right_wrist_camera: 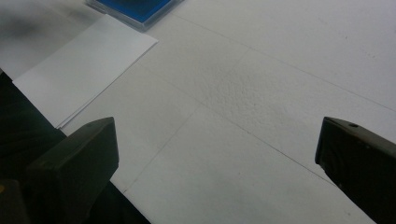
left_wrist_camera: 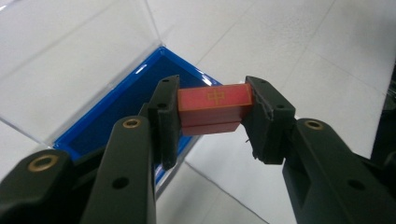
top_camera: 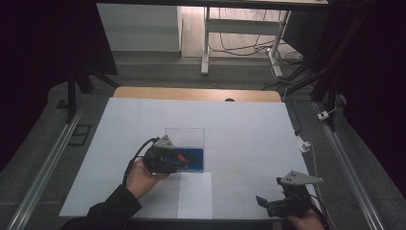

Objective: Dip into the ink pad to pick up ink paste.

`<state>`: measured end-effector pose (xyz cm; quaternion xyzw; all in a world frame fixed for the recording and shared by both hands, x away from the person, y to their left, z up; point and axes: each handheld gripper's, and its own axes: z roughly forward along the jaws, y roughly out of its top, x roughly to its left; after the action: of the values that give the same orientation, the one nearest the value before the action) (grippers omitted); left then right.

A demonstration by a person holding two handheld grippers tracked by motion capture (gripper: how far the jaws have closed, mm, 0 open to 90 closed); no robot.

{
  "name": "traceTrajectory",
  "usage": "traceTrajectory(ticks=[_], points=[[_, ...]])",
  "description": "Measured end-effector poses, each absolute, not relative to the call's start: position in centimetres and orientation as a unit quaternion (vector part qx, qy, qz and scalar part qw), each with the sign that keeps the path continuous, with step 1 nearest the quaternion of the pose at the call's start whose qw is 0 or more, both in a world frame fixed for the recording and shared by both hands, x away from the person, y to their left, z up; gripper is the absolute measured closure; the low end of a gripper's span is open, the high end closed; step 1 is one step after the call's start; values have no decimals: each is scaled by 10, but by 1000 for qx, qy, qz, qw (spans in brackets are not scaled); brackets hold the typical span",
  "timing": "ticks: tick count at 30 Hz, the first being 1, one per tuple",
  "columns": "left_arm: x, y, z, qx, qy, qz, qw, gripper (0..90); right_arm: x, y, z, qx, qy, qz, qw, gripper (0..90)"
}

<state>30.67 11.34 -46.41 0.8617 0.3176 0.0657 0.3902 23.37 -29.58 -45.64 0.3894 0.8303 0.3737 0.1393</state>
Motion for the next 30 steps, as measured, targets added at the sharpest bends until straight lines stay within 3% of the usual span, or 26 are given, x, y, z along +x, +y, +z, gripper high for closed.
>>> traceTrajectory(ticks=[30], points=[[267, 97, -463, 869, 284, 40, 403, 578, 233, -295, -456, 386, 831, 375, 140, 0]])
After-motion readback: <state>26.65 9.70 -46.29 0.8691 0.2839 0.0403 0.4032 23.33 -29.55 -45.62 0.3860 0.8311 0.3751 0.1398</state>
